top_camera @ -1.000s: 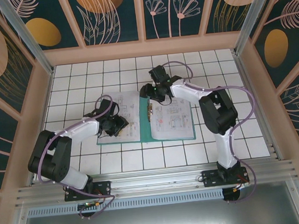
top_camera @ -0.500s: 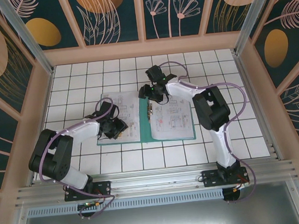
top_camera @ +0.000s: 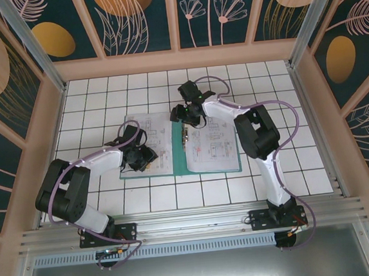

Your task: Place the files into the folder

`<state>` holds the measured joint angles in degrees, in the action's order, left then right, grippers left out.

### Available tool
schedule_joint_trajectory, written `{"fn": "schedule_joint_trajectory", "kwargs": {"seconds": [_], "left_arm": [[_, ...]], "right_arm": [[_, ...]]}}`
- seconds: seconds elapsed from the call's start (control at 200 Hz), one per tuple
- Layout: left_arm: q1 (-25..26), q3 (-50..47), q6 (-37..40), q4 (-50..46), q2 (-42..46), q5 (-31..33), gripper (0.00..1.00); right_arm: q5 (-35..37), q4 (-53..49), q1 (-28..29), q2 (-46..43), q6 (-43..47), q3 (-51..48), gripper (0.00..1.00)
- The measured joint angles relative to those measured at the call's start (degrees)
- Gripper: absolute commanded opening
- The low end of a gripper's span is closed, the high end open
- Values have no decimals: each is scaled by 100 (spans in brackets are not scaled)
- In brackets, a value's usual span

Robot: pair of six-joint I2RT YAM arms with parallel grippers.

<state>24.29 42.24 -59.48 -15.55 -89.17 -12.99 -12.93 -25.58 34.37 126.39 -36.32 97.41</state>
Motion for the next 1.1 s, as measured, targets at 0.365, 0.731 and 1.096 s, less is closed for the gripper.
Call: {"fn": "schedule_joint_trajectory", "kwargs": {"seconds": [0.365,0.731,1.096], "left_arm": [[-4,-9,0,17,0,-9,37],[-20,-9,-2,28,-15,-39,36],[-20,-9,-31,190,-76,-142,36]], "right_arm": [[-24,0,68,24,-2,79,61],[-195,2,105,20,-2,122,61],[-581,264,247,-844,-181,-925,61]]}}
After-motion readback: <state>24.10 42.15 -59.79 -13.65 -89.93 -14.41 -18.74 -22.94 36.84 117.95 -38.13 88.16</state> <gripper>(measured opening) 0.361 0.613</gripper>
